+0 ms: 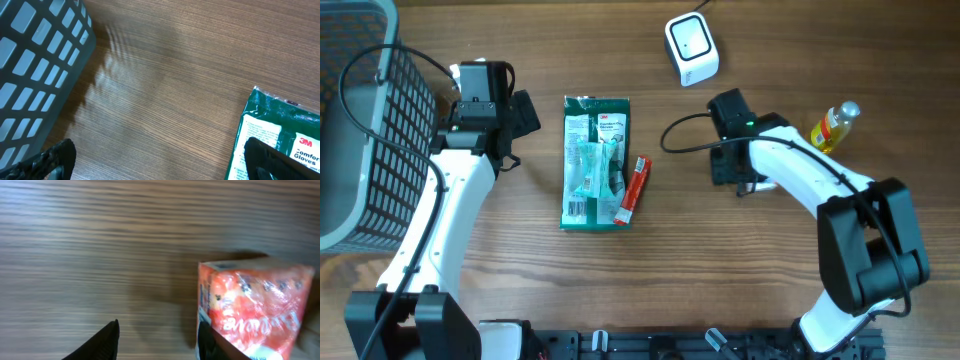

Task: Scan the item barcode
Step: 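Move the right gripper over the red sausage sticks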

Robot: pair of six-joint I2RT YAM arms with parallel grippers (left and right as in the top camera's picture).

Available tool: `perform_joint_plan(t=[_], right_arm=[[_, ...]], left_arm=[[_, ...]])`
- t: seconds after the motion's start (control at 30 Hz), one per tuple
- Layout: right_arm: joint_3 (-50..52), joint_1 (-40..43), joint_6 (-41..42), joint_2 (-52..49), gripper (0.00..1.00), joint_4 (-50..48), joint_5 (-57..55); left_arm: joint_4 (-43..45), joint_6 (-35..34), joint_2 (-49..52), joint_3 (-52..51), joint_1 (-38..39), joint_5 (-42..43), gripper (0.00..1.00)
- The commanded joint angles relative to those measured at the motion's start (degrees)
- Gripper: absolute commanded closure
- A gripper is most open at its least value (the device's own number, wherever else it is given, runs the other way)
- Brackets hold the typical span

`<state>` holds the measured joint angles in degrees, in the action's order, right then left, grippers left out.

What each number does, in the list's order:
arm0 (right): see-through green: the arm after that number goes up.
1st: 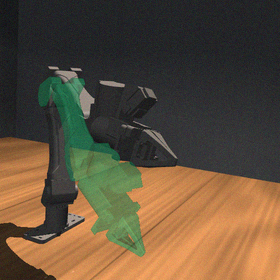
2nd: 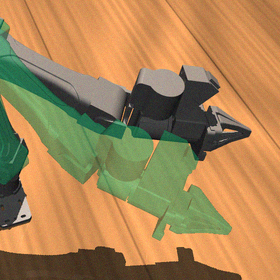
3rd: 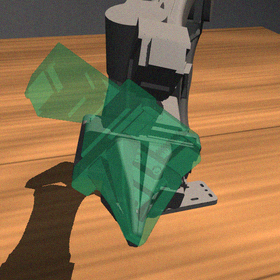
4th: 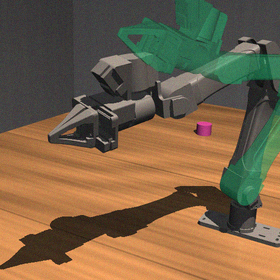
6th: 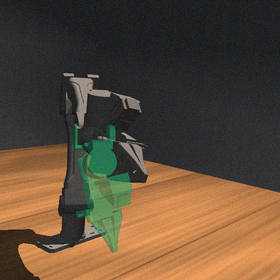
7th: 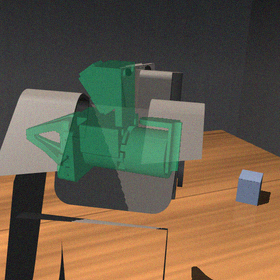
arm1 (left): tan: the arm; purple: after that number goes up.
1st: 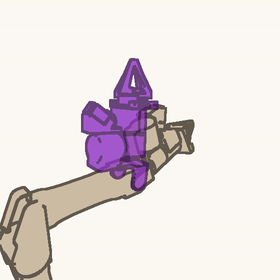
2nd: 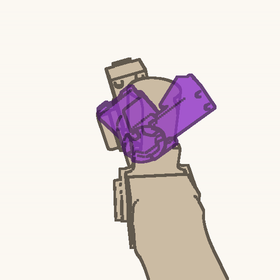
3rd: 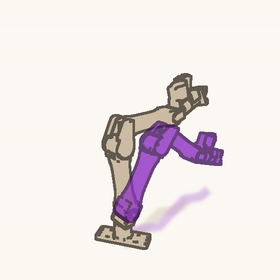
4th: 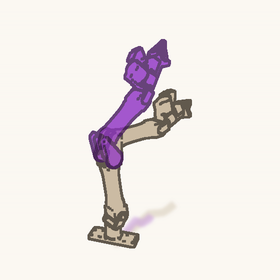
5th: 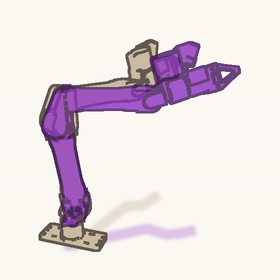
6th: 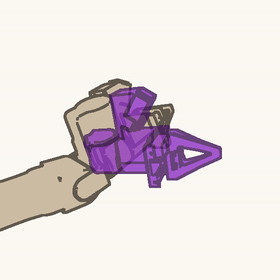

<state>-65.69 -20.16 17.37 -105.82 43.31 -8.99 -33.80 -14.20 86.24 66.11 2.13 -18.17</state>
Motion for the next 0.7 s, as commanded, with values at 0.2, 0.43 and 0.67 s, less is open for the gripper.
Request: perform_joint_plan(t=[0.2,0.43,0.67], right_arm=[[-3.52,6.88,-3.76,-0.52,0.45,4.63,6.62],[-8.17,5.66,-4.17,0.09,0.45,-0.31,43.65],[-7.56,0.83,-1.95,0.07,0.44,-3.3,44.52]], left_arm=[[0.17,0.5,-0.04,0.61,-0.28,-0.52,0.0],[0.17,0.5,-0.04,0.61,-0.28,-0.52,0.0],[0.17,0.5,-0.04,0.61,-0.28,-0.52,0.0]])
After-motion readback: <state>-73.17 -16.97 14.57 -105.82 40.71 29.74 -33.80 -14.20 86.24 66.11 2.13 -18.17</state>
